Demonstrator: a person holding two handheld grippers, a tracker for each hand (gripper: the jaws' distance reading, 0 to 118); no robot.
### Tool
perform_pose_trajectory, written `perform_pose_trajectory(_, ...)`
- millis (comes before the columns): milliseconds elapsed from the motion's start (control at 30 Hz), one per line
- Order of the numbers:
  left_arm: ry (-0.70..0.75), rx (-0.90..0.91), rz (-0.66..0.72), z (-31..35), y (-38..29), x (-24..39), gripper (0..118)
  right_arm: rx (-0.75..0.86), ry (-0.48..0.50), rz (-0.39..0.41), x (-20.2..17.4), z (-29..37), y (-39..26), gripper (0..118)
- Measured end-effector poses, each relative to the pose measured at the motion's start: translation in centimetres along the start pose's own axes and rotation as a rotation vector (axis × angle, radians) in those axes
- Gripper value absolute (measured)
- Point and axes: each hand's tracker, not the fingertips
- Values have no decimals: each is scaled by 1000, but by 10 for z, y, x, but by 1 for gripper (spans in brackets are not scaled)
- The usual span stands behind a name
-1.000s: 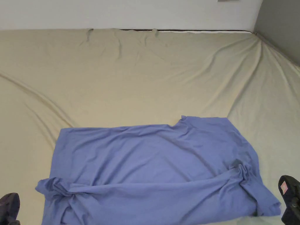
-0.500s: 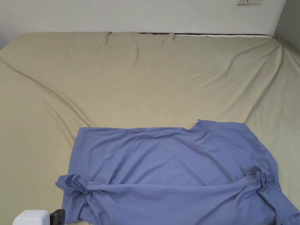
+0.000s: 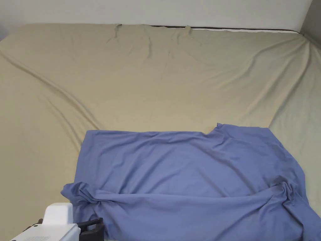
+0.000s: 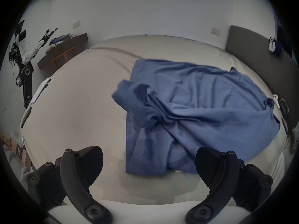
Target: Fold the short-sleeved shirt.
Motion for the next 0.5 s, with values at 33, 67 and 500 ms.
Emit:
perform_pose_trajectory(33, -2, -6, -3, -4, -1, 0, 111, -1, -1, 0, 0, -1, 0, 0)
perform_pose_trajectory(67, -5, -32, -7, -9, 0, 0, 111, -4, 3, 0, 0, -2, 1, 0)
perform_pose_trajectory(500, -79, -22, 44, -5, 5, 5, 3, -24, -10, -3, 7, -5, -2, 0)
